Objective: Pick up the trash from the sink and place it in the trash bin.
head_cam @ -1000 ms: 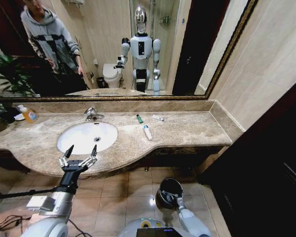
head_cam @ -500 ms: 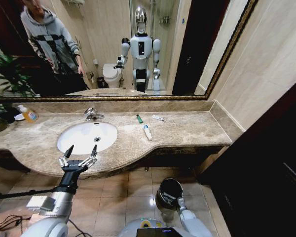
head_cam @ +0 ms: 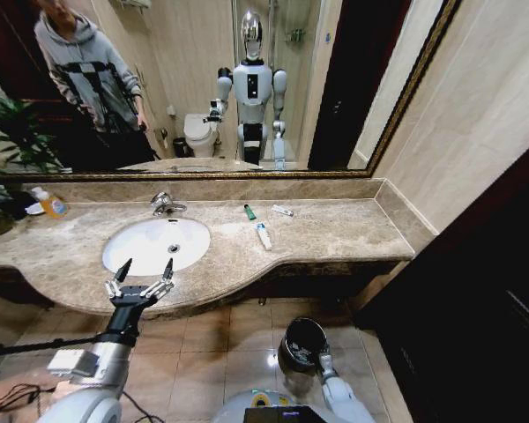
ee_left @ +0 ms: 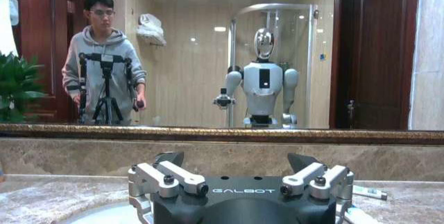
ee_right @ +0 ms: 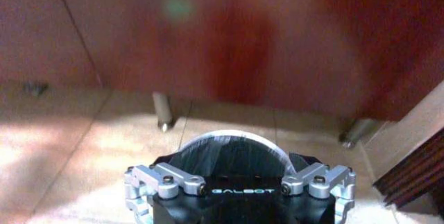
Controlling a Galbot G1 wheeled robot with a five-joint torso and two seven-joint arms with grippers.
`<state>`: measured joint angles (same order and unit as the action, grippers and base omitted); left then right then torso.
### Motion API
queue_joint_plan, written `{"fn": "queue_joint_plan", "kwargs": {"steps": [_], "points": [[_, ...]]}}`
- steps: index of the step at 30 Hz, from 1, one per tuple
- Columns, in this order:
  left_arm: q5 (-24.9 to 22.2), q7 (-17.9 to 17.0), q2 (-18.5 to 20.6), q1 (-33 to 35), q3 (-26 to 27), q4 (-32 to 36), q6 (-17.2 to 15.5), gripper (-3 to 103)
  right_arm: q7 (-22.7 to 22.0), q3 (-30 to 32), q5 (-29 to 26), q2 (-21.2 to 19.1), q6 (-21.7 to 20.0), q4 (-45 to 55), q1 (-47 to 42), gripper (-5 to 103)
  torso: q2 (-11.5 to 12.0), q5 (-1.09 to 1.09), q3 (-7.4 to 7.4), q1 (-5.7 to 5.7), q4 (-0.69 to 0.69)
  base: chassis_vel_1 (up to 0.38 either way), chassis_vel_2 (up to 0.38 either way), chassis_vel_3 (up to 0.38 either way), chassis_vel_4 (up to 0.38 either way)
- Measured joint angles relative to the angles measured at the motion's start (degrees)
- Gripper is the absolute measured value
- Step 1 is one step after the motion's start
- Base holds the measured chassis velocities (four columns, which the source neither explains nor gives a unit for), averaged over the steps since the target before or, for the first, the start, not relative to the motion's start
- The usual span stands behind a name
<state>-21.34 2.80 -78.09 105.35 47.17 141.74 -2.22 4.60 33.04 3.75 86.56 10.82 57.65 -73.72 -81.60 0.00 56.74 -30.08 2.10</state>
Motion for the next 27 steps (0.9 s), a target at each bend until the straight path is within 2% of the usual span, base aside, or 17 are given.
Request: {"fn": "queue_joint_plan", "kwargs": {"steps": [6, 12, 18, 21, 27], "points": [[0.0, 0.0, 0.0, 0.0, 0.0, 0.0, 0.0, 100, -1.8, 0.0, -4.1, -0.9, -0.8, 15.2, -7.3, 100, 0.0, 0.0, 0.0, 0.0, 0.01, 0.0, 0.0, 0.0, 0.0], [0.0, 0.0, 0.0, 0.0, 0.0, 0.0, 0.0, 100, -3.1, 1.5, -4.3, -1.7, 0.2, 25.2, -13.1, 100, 0.0, 0.0, 0.0, 0.0, 0.0, 0.0, 0.0, 0.0, 0.0], [0.0, 0.0, 0.0, 0.0, 0.0, 0.0, 0.0, 100, -4.6, 2.3, -7.3, -1.9, 0.3, 34.1, -17.5, 100, 0.0, 0.01, 0.0, 0.0, 0.01, 0.0, 0.0, 0.0, 0.0], [0.0, 0.0, 0.0, 0.0, 0.0, 0.0, 0.0, 100, -5.7, 2.5, -11.2, -1.8, -2.2, 43.5, -21.2, 100, 0.0, 0.0, 0.0, 0.0, 0.01, 0.0, 0.0, 0.0, 0.0], [0.0, 0.0, 0.0, 0.0, 0.0, 0.0, 0.0, 100, -6.4, 2.5, -13.2, -1.7, -4.2, 52.9, -24.3, 100, 0.0, 0.0, 0.0, 0.0, 0.0, 0.0, 0.0, 0.0, 0.0]]}}
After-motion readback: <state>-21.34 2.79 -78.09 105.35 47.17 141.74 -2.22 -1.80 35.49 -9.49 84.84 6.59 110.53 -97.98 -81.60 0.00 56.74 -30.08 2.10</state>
